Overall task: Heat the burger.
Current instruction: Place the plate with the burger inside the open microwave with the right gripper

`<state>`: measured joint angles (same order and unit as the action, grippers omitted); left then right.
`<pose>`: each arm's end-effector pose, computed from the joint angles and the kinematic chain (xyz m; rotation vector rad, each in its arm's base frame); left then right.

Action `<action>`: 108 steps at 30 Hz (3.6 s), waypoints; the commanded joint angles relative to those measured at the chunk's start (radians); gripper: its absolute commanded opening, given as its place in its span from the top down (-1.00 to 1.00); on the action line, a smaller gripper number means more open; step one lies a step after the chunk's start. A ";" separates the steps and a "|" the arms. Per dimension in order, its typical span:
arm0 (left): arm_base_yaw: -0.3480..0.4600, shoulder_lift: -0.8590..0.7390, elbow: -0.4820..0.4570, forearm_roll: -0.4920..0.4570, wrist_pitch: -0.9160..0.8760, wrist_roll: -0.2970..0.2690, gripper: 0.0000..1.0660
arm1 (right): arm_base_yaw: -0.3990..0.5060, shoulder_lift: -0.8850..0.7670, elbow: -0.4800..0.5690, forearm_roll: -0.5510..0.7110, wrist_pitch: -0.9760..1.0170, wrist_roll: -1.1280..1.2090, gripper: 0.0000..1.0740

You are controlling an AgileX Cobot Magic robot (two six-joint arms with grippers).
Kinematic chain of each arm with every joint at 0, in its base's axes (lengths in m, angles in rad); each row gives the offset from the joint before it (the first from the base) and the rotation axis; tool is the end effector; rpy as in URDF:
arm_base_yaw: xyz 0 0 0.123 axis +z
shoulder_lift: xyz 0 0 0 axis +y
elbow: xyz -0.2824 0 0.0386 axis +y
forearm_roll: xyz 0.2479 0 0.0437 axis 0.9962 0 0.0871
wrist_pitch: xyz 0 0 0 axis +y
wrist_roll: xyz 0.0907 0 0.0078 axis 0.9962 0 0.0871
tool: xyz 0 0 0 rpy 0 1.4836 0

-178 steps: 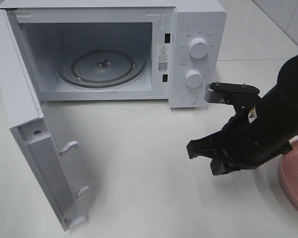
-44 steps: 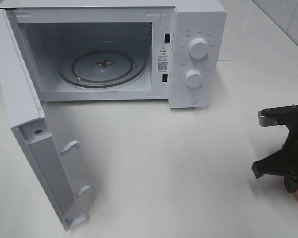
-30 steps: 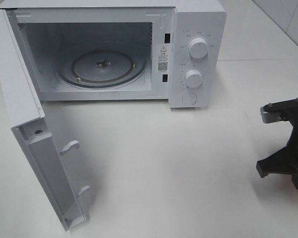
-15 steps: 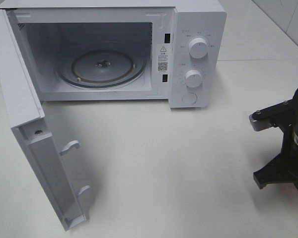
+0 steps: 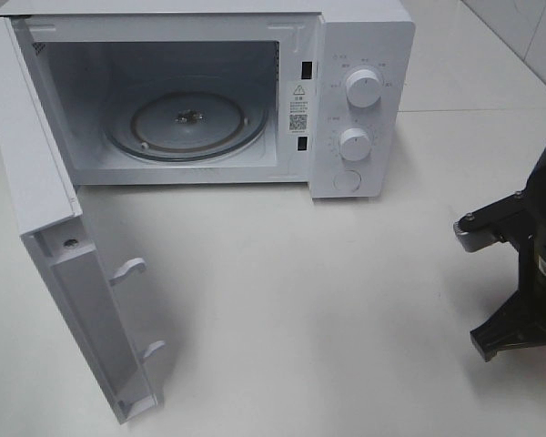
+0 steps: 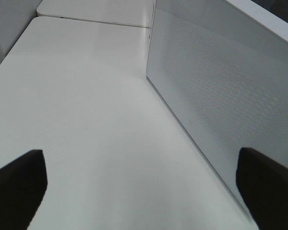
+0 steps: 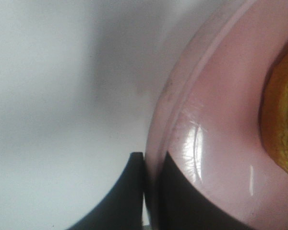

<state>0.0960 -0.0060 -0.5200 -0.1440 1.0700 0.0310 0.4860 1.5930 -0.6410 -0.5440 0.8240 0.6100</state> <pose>-0.0079 -0.0123 0.2826 -0.0560 2.0198 -0.0912 0.2114 0.0725 0.1438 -0.4080 2.9620 -0.5743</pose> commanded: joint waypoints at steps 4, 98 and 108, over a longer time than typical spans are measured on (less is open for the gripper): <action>0.005 -0.015 0.004 -0.005 -0.002 -0.002 -0.87 | 0.053 -0.061 0.001 -0.084 0.083 0.026 1.00; 0.005 -0.015 0.004 -0.005 -0.002 -0.002 -0.87 | 0.739 -0.638 0.195 -0.096 0.206 -0.436 1.00; 0.005 -0.015 0.004 -0.005 -0.002 -0.002 -0.87 | 0.739 -0.685 0.210 -0.101 0.151 -0.615 0.98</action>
<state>0.0960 -0.0060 -0.5200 -0.1440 1.0700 0.0310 1.2220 0.9190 -0.4310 -0.5790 1.0030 0.0610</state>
